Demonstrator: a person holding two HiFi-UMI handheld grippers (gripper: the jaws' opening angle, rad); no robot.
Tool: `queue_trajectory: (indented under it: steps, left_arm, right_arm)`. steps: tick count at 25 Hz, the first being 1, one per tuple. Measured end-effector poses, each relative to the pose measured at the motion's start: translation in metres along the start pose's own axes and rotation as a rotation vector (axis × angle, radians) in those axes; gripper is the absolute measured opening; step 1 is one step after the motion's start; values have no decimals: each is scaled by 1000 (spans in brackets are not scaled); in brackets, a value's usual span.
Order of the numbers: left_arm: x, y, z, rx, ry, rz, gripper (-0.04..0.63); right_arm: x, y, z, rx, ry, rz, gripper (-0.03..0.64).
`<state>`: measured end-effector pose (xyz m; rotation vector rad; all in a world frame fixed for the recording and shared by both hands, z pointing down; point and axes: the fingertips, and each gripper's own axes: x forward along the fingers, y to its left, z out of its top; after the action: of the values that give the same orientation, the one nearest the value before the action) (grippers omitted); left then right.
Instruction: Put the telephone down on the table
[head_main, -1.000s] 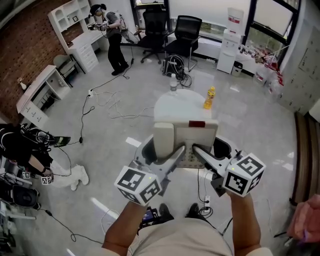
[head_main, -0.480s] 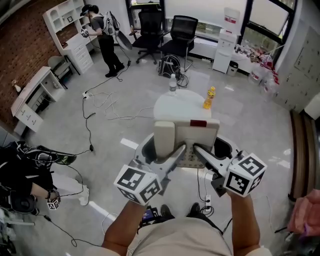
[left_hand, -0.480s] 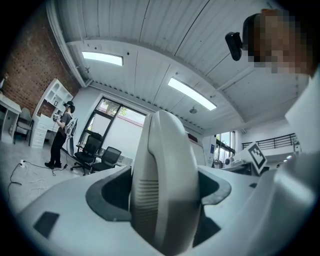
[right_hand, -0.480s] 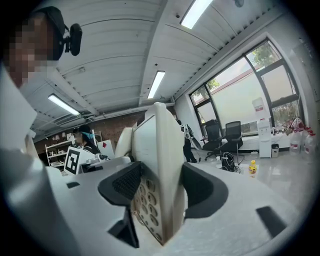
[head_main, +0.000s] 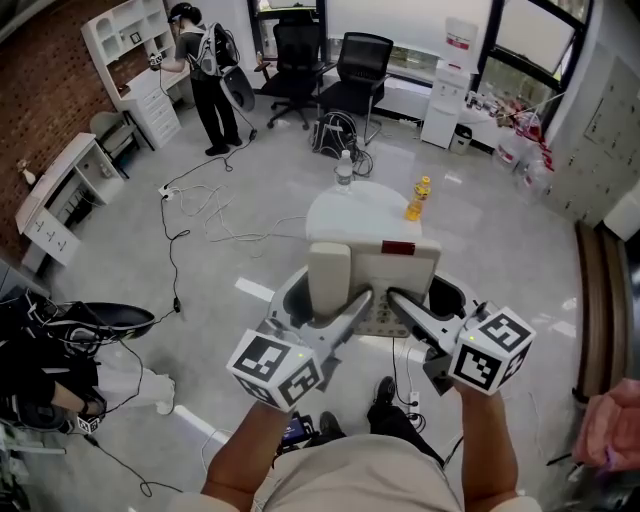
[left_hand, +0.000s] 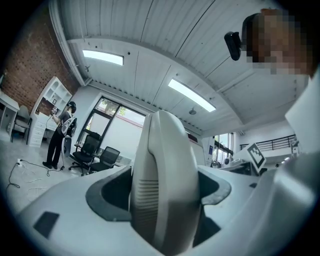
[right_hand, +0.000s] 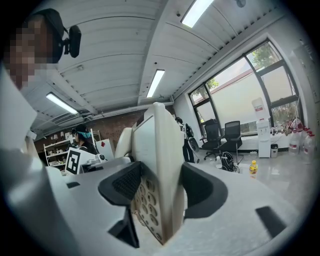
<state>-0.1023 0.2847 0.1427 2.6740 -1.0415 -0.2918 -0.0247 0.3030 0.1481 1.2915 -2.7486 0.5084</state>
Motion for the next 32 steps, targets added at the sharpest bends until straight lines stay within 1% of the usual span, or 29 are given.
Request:
queue_trajectory:
  steps: [8,13,16,20,27,32]
  left_arm:
    - [38,31,1,2,9,74,369]
    - [56,53,-10,6,16,126,369]
    - [74,66,-8,5,28,160,368]
    - [99,83,-11,6,9,182,369]
    - [137,105,-11,11,3,238,368]
    - [167,108,-13,8,13,277,368]
  right_arm:
    - [35,-40,12,13,27,71,250]
    - [58,-64,6,15,41,118,250]
    - [74,-83,12,17,54,143,249]
    - [92,-107,19,25,72,175,249]
    - [117,-146,31,25,90,229,249]
    - [123,-177,39,24,99,256,249]
